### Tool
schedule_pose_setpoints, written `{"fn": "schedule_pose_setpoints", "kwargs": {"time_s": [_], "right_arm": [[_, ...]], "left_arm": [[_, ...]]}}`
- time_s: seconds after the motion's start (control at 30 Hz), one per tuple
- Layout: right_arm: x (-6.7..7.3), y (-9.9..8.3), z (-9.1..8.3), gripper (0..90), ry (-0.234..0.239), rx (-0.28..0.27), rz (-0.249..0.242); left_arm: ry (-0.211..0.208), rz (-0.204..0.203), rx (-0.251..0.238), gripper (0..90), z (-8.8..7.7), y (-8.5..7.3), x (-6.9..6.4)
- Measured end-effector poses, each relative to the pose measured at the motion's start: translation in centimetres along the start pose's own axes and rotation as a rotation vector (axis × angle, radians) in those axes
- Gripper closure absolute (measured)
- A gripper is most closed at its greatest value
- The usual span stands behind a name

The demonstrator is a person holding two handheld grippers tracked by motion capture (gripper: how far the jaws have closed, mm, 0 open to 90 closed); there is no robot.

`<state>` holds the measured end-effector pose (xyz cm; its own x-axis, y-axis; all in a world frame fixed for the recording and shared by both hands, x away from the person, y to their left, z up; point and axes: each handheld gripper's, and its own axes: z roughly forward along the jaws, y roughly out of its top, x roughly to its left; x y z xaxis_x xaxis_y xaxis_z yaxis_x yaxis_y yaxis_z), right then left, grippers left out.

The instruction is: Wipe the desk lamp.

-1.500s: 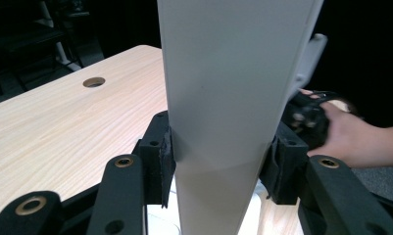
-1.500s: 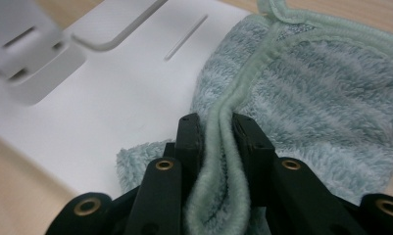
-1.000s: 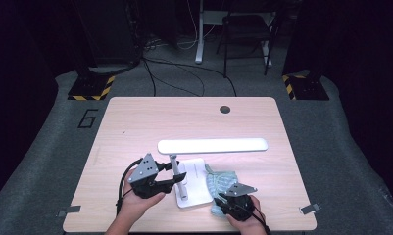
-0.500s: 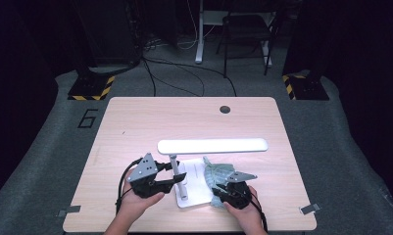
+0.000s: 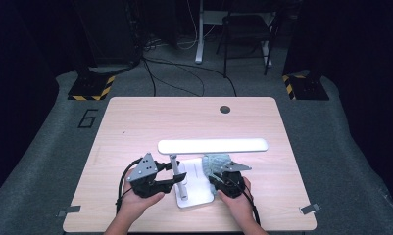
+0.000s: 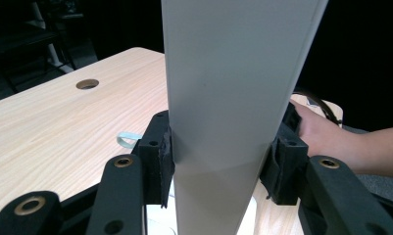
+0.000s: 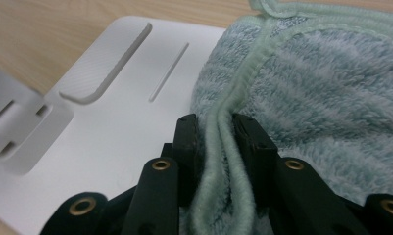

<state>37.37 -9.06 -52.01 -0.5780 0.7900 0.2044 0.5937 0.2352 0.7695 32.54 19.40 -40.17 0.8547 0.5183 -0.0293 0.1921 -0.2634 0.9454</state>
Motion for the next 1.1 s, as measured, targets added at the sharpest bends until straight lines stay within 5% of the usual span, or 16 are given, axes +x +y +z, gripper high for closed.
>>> {"fn": "schedule_pose_setpoints", "kwargs": {"time_s": [0.73,0.97,1.1], "right_arm": [[-2.4,5.0,5.1,71.0,-0.031,0.004,0.08],[-2.2,5.6,3.8,72.7,0.001,-0.021,0.073],[-1.3,5.4,2.8,72.7,0.037,-0.031,0.019]], "left_arm": [[-0.002,-0.004,-0.01,53.0,0.2,-0.1,-0.1],[0.026,-0.009,-0.015,53.1,0.3,0.0,0.1],[0.038,-0.014,-0.015,53.2,0.4,0.0,0.0]]}}
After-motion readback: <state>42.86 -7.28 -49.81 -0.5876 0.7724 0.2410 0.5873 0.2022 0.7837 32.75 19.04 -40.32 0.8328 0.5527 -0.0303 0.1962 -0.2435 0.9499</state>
